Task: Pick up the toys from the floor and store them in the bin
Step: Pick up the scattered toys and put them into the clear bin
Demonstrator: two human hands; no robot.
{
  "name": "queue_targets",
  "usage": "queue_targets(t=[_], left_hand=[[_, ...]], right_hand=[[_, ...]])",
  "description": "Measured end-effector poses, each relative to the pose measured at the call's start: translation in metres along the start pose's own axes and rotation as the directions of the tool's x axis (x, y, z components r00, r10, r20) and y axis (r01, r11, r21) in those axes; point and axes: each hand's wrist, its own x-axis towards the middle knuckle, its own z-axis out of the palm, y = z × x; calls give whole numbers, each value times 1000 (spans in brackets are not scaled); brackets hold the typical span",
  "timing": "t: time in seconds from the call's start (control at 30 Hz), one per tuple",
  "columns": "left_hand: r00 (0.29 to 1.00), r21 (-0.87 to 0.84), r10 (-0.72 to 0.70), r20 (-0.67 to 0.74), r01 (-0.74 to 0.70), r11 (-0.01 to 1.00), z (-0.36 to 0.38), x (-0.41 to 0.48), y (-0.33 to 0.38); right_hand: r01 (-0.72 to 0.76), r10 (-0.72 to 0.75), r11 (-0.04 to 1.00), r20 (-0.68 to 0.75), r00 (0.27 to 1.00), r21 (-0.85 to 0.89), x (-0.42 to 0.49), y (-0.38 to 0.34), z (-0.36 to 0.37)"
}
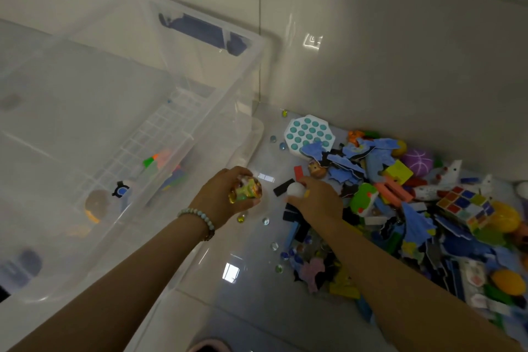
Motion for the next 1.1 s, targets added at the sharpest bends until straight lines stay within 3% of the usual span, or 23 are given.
queue_targets(t=[0.07,0.13,0.2,0.27,0.4,0.57,0.67,0.77,0.83,0.9,1.1], left_hand=[[999,-29,43,0,-43,999,-6,0,19],[992,-65,129,-7,-129,989,-17,-2,48],[970,-63,237,-45,-239,969,-36,-10,83],[927,-67,330,-178,-346,936,-68,-24,115],[849,-104,350,-396,-420,902,-161,-46,128],[949,-100,89,-303,-124,987,-230,-52,43],[969,-144,-69,-237,35,989,-227,-54,-7],[962,-125,-150,-228,124,984,-216,-51,-34],[956,-26,-199,-217,198,980,-209,-44,-34],[959,67,-163,-230,182,981,-204,-36,-17],[956,209,224,-188,-184,961,-153,0,88]], right_hand=[[-71,86,940,-30,996,335,-1,-7,-19],[-126,148,780,15,989,613,-4,-22,-51],[-143,113,630,93,989,763,-11,-42,-92],[-63,-36,560,101,994,826,-18,-67,-135],[198,-399,604,77,914,772,-30,-139,-186],[479,-630,655,72,773,584,-26,-247,-142],[653,-703,700,114,702,291,-17,-273,-99],[734,-726,673,112,679,-87,-15,-255,-78],[715,-718,689,27,696,-116,-14,-228,-86],[669,-669,743,-36,743,-1,-12,-192,-109],[300,-299,949,-27,954,101,-26,-29,-204]])
